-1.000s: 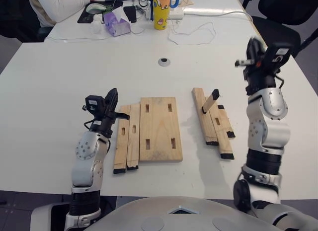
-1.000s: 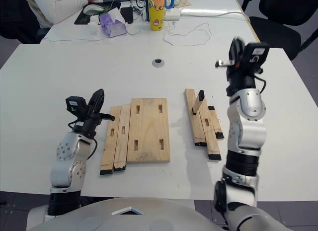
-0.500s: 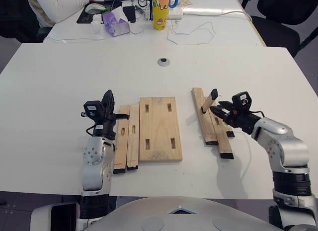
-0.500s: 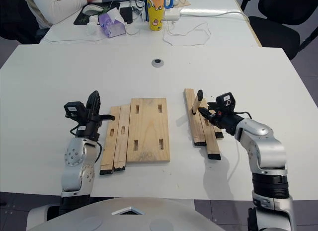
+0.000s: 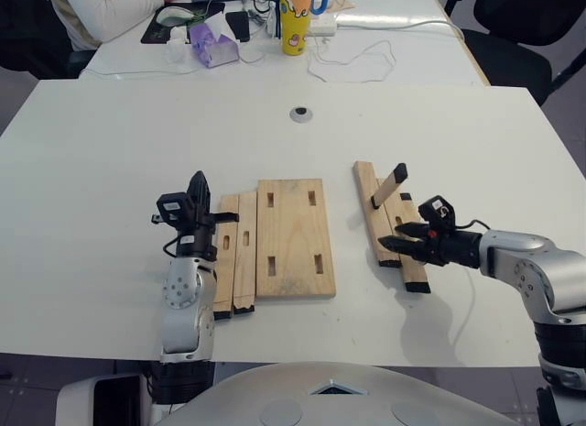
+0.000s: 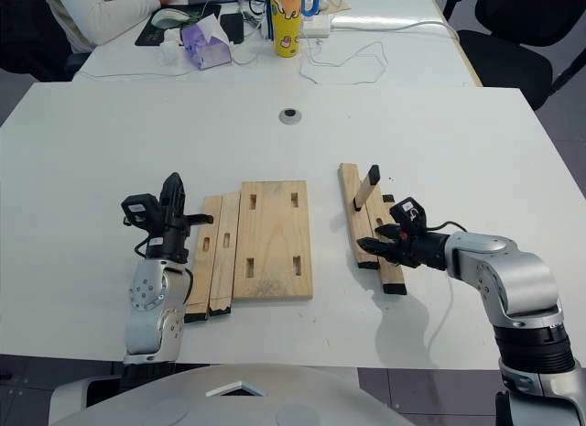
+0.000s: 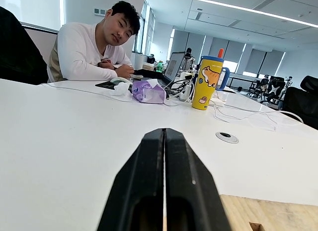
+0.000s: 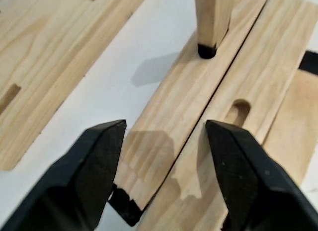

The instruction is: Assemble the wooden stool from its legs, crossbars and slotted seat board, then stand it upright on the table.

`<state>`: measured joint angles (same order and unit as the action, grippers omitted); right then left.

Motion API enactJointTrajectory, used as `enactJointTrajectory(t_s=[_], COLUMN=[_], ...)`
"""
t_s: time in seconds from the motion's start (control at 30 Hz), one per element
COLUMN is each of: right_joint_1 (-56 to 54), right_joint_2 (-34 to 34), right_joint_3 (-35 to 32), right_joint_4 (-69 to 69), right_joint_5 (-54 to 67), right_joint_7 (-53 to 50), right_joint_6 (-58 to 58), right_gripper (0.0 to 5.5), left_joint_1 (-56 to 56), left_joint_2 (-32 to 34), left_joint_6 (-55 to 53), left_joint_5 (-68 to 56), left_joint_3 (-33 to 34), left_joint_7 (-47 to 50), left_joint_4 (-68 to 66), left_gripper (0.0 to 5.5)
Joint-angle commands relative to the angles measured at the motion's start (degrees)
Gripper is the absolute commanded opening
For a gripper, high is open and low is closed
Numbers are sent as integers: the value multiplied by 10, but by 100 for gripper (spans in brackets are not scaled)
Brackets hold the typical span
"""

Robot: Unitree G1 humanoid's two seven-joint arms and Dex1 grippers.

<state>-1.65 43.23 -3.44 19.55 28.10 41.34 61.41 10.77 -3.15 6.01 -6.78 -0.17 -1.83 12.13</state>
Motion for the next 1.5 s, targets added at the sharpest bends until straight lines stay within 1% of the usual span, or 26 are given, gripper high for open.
enactJointTrajectory(t_s=[0.03,0.17,0.27,0.4,0.5,0.6,0.73,0.8,0.97,1.03,1.13,1.5], right_joint_1=[15,21,16,-7,-30,-51,-64,-72,-125,-134,-129,-113], right_joint_2=[8,9,8,4,-13,0,-1,-13,-82,-92,-85,-89], right_joint_3=[20,29,28,15,-9,-1,8,6,-7,7,40,55], right_joint_4=[-26,-45,-37,23,56,72,71,72,79,52,30,-3], right_joint_5=[-6,-17,-8,24,45,48,38,43,59,44,11,-23], right_joint_7=[6,11,11,-10,-32,-51,-78,-86,-120,-134,-159,-182], right_joint_6=[-6,-36,-30,35,68,120,157,176,248,243,221,175], right_gripper=[299,299,299,299,299,299,299,299,299,299,299,299], left_joint_1=[-3,-1,2,5,6,6,4,2,-2,-3,-3,-10], left_joint_2=[1,1,-2,-4,-4,-4,-4,-3,-2,0,3,7], left_joint_6=[-3,-4,-3,-2,-1,-1,-1,-1,-3,-4,-6,-5], left_joint_5=[4,4,6,7,6,6,6,6,5,7,10,14], left_joint_3=[-1,-2,-3,-5,-5,-6,-6,-6,-7,-8,-11,-15], left_joint_7=[0,2,5,8,10,10,11,12,12,11,9,5], left_joint_4=[-2,2,3,4,5,4,3,2,1,2,5,-1], left_gripper=[0,0,0,0,0,0,0,0,0,0,0,0])
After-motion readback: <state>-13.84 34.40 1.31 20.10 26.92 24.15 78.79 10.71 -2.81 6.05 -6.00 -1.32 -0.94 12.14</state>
